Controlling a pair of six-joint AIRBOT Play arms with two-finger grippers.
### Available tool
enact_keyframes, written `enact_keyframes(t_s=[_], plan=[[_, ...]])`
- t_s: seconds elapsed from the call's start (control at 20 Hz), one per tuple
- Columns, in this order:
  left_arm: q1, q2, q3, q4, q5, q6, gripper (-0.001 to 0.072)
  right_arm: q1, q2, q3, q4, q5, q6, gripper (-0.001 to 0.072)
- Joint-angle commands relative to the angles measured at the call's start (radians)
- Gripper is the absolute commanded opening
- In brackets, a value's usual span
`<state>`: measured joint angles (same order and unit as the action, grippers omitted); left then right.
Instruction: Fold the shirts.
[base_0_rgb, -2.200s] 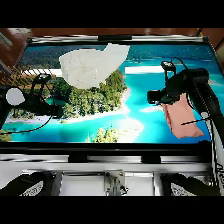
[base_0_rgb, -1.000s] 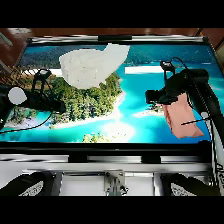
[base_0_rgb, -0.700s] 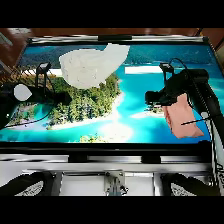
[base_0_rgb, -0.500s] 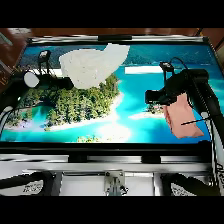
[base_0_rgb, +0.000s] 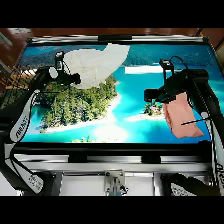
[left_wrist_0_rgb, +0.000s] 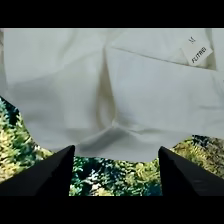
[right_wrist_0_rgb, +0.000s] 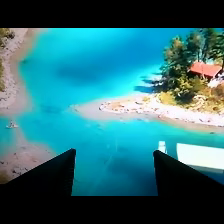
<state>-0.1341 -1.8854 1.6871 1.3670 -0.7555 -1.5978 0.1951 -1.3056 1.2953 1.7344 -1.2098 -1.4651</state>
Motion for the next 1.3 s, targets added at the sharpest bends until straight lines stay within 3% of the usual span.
enact_keyframes(t_s=[0.0,0.15,0.3,0.4,0.5,0.6,0.8,1.1,1.25], plan=[[0.005,-0.056,0.025,0.024,0.005,0.050,0.0625,0.001,0.000,0.001,0.002,0.006,-0.022,0.0594],[0.003,-0.065,0.025,0.023,0.035,0.060,0.0623,0.001,0.000,0.001,0.003,0.006,-0.021,0.0594],[0.000,-0.072,0.025,0.019,0.041,0.053,0.0573,0.001,0.000,0.001,0.003,0.006,-0.021,0.0593],[-0.004,-0.074,0.025,0.019,0.040,0.048,0.0321,0.001,0.000,0.001,0.003,0.006,-0.021,0.0594],[-0.009,-0.074,0.025,0.007,0.038,0.048,0.0218,0.001,0.000,0.001,0.002,0.007,-0.021,0.0593],[-0.010,-0.074,0.025,-0.033,0.018,0.049,0.0029,0.001,0.000,0.001,0.002,0.022,-0.021,0.0593],[-0.016,-0.023,0.025,-0.169,-0.066,0.062,0.0026,0.001,0.001,0.001,0.003,0.049,-0.021,0.0594],[-0.178,0.372,0.024,-0.182,-0.102,0.388,0.0025,0.000,0.105,0.114,-0.021,0.034,-0.051,0.0594],[-0.290,0.554,0.024,-0.182,-0.230,0.406,0.0026,0.000,0.212,0.242,-0.169,0.034,-0.032,0.0594]])
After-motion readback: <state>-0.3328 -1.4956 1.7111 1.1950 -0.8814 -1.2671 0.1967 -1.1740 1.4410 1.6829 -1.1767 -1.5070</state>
